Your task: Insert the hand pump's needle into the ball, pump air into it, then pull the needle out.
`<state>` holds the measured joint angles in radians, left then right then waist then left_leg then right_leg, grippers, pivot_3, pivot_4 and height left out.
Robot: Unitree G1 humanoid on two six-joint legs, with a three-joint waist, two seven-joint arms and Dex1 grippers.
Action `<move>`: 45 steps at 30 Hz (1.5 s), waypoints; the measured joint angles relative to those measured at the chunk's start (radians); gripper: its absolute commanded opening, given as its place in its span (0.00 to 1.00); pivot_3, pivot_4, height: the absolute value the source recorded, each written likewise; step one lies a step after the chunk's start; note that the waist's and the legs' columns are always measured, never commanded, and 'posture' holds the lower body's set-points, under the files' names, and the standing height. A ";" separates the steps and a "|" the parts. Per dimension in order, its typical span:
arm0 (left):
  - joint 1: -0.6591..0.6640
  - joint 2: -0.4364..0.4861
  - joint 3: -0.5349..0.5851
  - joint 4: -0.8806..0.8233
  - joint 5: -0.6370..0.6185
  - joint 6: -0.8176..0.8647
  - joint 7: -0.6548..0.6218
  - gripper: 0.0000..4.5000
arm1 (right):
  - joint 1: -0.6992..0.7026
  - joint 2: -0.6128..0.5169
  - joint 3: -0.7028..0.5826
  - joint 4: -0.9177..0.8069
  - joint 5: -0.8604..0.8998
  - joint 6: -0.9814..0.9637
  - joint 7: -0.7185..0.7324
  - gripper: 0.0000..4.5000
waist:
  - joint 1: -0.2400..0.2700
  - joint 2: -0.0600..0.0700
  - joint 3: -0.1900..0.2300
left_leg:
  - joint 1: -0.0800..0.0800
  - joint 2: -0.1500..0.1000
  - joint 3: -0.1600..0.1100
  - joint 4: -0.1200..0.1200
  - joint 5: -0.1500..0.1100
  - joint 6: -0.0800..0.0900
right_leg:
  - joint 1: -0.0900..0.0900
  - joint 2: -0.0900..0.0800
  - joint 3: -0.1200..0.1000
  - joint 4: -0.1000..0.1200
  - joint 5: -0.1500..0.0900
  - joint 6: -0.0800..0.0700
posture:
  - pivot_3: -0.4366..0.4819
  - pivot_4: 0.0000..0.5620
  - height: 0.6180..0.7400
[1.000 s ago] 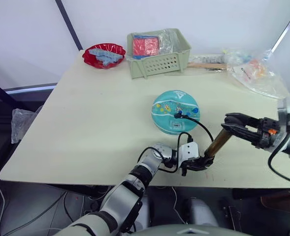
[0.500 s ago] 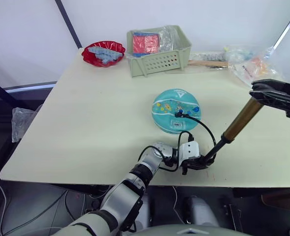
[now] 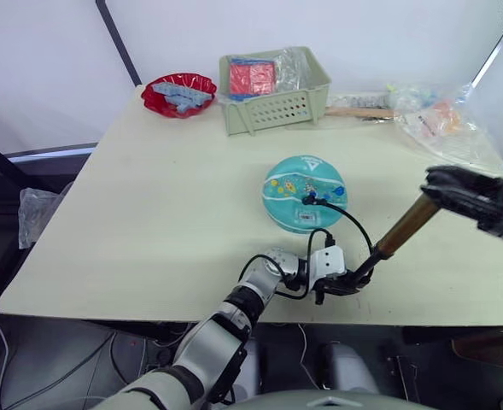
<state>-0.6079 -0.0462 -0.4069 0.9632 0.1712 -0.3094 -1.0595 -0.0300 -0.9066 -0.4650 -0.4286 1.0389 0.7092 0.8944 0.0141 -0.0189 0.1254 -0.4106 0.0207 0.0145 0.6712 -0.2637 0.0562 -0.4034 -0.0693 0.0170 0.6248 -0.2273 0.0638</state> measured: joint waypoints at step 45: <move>0.001 -0.002 0.003 -0.001 -0.006 -0.004 -0.005 0.23 | -0.176 -0.131 -0.100 0.059 0.156 0.126 -0.033 0.37 | 0.001 0.001 0.010 | 0.007 0.001 0.000 -0.003 0.000 0.000 | 0.007 -0.001 0.000 -0.002 -0.001 -0.002 | 0.48 0.27 0.98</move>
<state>-0.6066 -0.0481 -0.4043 0.9625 0.1657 -0.3129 -1.0645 -0.2056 -1.0372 -0.5655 -0.3692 1.1954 0.8349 0.8614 0.0150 -0.0175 0.1351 -0.4039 0.0213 0.0147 0.6687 -0.2639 0.0560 -0.3963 -0.0707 0.0166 0.6232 -0.2287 0.0616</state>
